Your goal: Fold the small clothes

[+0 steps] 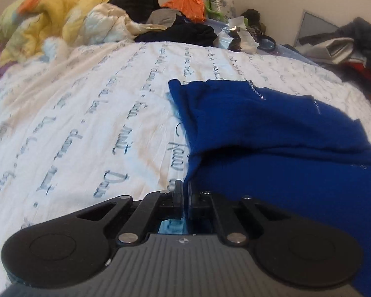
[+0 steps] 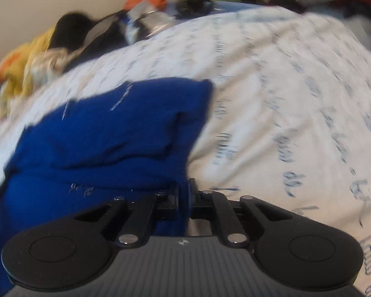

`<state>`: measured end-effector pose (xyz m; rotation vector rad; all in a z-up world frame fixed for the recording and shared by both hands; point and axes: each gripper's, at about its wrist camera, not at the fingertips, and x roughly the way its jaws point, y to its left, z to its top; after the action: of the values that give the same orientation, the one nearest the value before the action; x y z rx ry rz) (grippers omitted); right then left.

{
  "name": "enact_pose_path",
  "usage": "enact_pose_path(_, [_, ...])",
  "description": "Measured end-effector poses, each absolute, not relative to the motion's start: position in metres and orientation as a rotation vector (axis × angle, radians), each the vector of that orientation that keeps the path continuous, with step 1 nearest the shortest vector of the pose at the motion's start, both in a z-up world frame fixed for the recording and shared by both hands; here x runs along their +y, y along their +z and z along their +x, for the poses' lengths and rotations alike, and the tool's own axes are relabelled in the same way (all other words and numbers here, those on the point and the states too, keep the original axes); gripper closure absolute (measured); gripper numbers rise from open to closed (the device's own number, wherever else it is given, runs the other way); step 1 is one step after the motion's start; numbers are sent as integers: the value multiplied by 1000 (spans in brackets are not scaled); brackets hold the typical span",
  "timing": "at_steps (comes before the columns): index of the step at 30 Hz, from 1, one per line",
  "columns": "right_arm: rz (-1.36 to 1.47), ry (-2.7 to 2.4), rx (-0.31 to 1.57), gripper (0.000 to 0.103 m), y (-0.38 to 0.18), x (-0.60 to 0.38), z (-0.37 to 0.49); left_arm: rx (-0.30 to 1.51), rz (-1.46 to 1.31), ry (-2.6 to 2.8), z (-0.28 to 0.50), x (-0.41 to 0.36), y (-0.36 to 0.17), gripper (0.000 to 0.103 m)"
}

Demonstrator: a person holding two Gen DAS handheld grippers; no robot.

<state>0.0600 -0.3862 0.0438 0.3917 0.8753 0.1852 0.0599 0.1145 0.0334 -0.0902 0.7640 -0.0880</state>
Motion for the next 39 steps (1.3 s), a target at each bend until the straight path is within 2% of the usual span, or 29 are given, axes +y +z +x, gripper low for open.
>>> enact_pose_path(1, [467, 214, 869, 96, 43, -390, 52, 761, -149, -119, 50, 121, 38, 92])
enact_pose_path(2, [549, 236, 885, 92, 42, -394, 44, 758, -213, -156, 38, 128, 43, 73])
enact_pose_path(3, [623, 254, 915, 86, 41, -399, 35, 762, -282, -198, 24, 134, 45, 39])
enact_pose_path(4, [675, 275, 937, 66, 40, -402, 24, 762, -353, -223, 9, 140, 46, 10])
enact_pose_path(5, [700, 293, 948, 39, 40, -405, 9, 760, -416, -231, -8, 144, 45, 4])
enact_pose_path(6, [710, 307, 945, 30, 40, -407, -8, 770, -469, -251, -24, 147, 42, 10])
enact_pose_path(7, [713, 321, 942, 26, 40, -408, -27, 802, -510, -279, -37, 148, 37, 17])
enact_pose_path(9, [744, 355, 958, 27, 39, -411, -61, 858, -604, -298, -61, 150, 23, 23])
enact_pose_path(17, [957, 496, 1058, 27, 27, -412, -155, 942, -887, -507, -120, 154, -5, 21])
enact_pose_path(26, [1041, 565, 1079, 26, 21, -399, -193, 994, -841, -596, -143, 132, -10, 18])
enact_pose_path(29, [1024, 537, 1094, 26, 24, -392, -190, 1008, -807, -576, -141, 121, -9, 35])
enact_pose_path(31, [988, 527, 1103, 26, 27, -388, -188, 1031, -790, -565, -140, 119, -10, 54])
enact_pose_path(32, [977, 519, 1103, 28, 28, -387, -188, 1040, -788, -555, -141, 122, -11, 59])
enact_pose_path(33, [971, 509, 1104, 30, 29, -387, -189, 1051, -785, -541, -141, 122, -12, 72])
enact_pose_path(34, [947, 489, 1107, 44, 30, -386, -190, 1063, -772, -522, -140, 122, -14, 92])
enact_pose_path(35, [899, 461, 1130, 77, 30, -384, -190, 1080, -750, -500, -139, 122, -15, 99])
enact_pose_path(36, [872, 441, 1151, 90, 26, -379, -188, 1080, -748, -504, -138, 123, -15, 98])
enact_pose_path(39, [844, 435, 1146, 94, 28, -378, -189, 1041, -625, -484, -139, 121, 3, 99])
